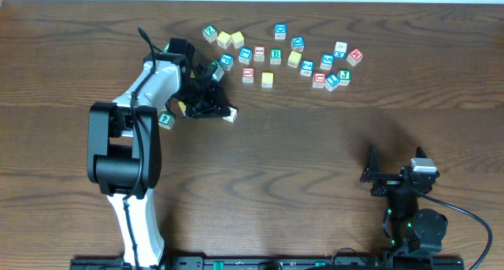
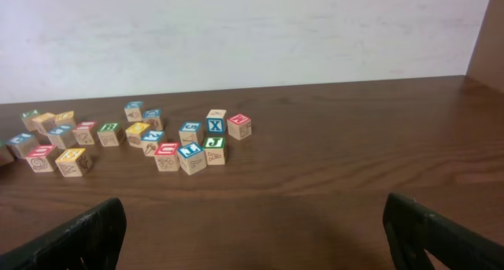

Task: Spell out AI2
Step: 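Lower the red A block onto the table and open the left gripper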

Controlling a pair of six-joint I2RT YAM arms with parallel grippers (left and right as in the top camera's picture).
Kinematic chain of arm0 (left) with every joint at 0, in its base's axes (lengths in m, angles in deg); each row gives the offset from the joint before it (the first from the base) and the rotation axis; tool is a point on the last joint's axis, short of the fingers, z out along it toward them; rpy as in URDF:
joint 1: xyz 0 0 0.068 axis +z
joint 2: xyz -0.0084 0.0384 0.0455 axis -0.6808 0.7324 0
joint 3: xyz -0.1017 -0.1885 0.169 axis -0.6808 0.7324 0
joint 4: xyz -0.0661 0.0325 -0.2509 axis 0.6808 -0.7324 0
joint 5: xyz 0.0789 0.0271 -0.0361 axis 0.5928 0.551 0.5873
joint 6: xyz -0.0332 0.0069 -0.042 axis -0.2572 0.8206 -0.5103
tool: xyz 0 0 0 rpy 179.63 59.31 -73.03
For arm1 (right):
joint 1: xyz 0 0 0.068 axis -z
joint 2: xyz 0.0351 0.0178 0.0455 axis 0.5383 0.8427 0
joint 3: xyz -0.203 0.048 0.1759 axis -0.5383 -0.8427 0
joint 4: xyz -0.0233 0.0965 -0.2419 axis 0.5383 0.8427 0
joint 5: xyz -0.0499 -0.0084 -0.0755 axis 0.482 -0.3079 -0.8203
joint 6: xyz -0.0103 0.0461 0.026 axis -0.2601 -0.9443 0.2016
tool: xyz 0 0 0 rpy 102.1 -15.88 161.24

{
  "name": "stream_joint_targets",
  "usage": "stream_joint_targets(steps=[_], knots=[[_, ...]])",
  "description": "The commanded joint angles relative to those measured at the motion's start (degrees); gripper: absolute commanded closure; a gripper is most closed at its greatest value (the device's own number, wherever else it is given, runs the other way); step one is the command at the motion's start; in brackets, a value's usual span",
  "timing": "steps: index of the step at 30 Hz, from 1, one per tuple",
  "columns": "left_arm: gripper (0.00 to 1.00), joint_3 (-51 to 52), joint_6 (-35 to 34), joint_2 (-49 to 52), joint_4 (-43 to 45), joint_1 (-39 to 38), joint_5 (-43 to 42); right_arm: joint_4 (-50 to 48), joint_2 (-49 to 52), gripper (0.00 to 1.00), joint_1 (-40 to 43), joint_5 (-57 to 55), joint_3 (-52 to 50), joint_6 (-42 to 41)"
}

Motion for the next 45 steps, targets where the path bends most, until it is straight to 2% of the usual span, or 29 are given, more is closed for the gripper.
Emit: stream_joint_targets(steps=[1,27,33,41,45], knots=[[0.93,2.3,-4.1,2.1,-0.2,0.0,3.9,0.2,-0.3,0.01,0.0,0.1,-0.1,0.5],[0.93,0.9,-10.0,1.9,1.7,-5.3,3.7,0.2,-0.3,0.01,0.0,0.1,-0.1,0.5],[0.93,-1.6,-3.3,-3.2,1.3,-5.3,3.8,0.2,-0.3,0.01,0.0,0.1,-0.1,0.5],[0.93,-0.3,16.5,-6.6,-0.6,-5.3,4.0,0.2,-0.3,0.01,0.0,0.1,-0.1,0.5],[0.93,0.9,19.5,-6.4,-0.4,-5.3,4.0,0.2,-0.3,0.01,0.0,0.1,-0.1,0.5]])
